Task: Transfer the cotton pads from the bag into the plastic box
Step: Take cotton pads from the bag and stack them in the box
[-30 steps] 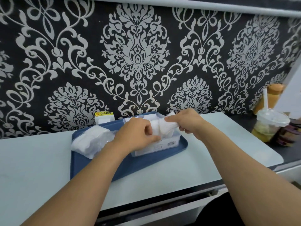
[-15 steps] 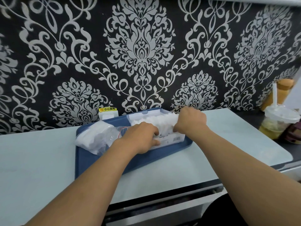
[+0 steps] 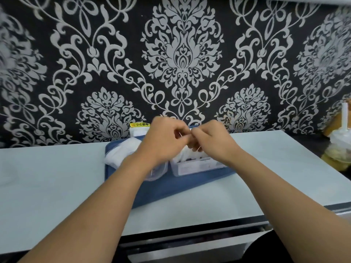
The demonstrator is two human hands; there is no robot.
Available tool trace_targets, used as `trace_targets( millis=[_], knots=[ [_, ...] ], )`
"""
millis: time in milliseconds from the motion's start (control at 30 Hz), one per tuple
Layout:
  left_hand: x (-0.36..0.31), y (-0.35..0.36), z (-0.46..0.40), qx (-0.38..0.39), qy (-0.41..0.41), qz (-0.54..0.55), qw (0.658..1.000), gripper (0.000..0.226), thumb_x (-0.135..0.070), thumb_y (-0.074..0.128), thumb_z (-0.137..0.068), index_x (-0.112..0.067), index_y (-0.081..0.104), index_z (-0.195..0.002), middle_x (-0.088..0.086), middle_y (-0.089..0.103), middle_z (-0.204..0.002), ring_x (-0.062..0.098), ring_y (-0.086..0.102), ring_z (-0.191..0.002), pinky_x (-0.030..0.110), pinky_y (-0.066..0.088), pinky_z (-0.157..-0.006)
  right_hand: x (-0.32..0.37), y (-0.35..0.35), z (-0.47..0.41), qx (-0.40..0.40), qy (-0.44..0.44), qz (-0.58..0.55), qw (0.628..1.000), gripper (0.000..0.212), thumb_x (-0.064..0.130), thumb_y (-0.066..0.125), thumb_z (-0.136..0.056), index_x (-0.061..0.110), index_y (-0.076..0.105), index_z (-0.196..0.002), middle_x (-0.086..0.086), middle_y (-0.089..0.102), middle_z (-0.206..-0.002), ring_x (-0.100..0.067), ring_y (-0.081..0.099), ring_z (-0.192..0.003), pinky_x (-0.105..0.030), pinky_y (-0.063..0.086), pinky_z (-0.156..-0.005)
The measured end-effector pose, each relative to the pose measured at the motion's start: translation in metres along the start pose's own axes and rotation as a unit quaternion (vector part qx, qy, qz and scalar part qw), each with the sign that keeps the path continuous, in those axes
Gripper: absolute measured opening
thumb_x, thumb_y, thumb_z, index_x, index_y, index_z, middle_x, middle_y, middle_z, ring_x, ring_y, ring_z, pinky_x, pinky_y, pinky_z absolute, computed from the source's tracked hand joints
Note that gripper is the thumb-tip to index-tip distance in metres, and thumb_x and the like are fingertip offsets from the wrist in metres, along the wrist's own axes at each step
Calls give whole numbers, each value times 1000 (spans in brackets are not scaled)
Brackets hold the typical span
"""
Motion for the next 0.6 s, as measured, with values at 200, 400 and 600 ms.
trace_targets(
  millis=[200,400,600],
  knots=[
    [92,-116,35,-273,-175,85,942,26,-14,67,-87,-12,72,-113,0,72,-110,17,66,-101,36,53,-94,29,76,14,205,-44,-15,978,23,8,57,-92,-7,72,-84,0,69,-73,-7,61,-65,-24,51,-70],
    [166,-59,62,23,-342,0,940,25,-36,59,-92,-13,70,-95,4,68,-103,24,63,-99,35,45,-79,27,144,2,210,-209,268,917,15,0,59,-87,10,65,-95,-6,65,-98,-20,61,-87,-30,50,-83],
    [163,-54,62,23,-265,-18,964,27,-32,50,-103,-13,69,-105,1,66,-105,20,61,-99,32,44,-84,7,171,-25,170,-149,335,915,21,21,63,-89,14,64,-109,-1,65,-100,-24,65,-95,-24,42,-82]
  ],
)
Point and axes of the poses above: each hand's wrist, its own z-axis away from the middle knuckle, its own y-axis out of the palm, x = y × z, the point moved 7 cm from there along -z, towards the middle knuckle
